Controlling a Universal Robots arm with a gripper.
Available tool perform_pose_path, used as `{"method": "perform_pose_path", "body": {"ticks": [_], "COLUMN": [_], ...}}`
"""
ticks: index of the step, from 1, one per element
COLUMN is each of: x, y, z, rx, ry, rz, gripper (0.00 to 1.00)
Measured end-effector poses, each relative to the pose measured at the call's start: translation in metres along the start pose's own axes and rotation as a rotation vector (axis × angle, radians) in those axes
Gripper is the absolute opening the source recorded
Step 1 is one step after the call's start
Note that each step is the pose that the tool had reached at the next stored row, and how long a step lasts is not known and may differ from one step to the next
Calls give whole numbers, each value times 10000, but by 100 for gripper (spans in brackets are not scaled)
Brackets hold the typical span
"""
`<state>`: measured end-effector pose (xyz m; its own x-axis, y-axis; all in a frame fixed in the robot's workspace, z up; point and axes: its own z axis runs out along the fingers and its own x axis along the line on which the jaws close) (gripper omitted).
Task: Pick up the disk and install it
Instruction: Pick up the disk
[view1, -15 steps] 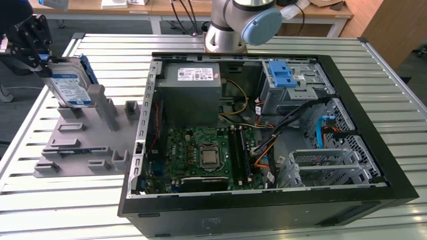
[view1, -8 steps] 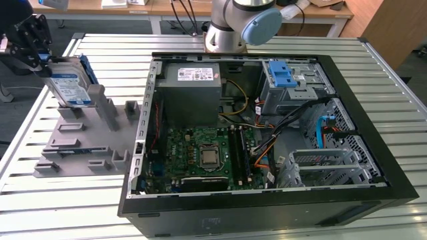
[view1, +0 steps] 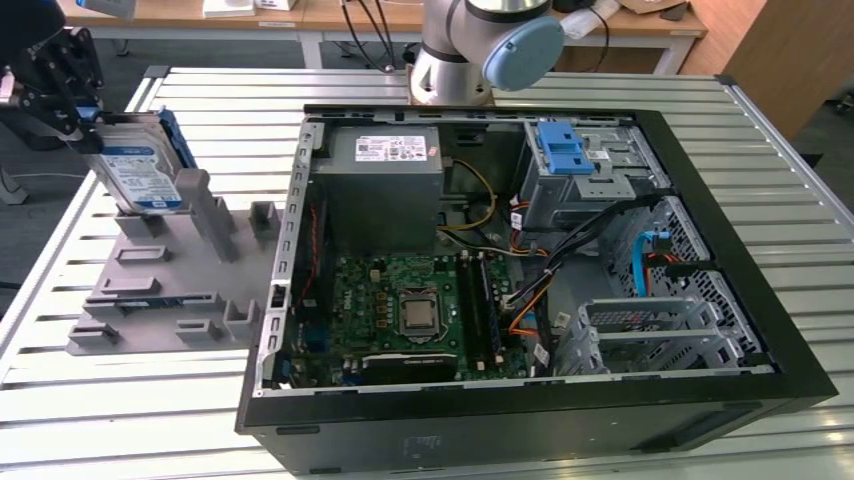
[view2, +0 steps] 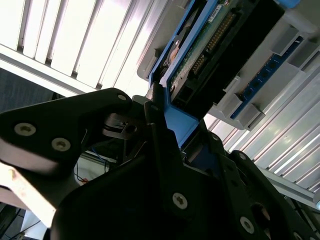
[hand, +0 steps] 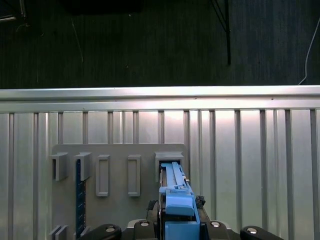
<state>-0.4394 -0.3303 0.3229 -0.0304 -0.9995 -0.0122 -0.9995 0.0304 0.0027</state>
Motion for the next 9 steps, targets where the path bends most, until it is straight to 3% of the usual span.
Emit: {"method": "perform_pose_path", "body": {"ticks": [9], "x": [0], "y": [0], "z": [-13], "rx": [-1], "ry": [1], "rz": [0], "gripper": [36]}}
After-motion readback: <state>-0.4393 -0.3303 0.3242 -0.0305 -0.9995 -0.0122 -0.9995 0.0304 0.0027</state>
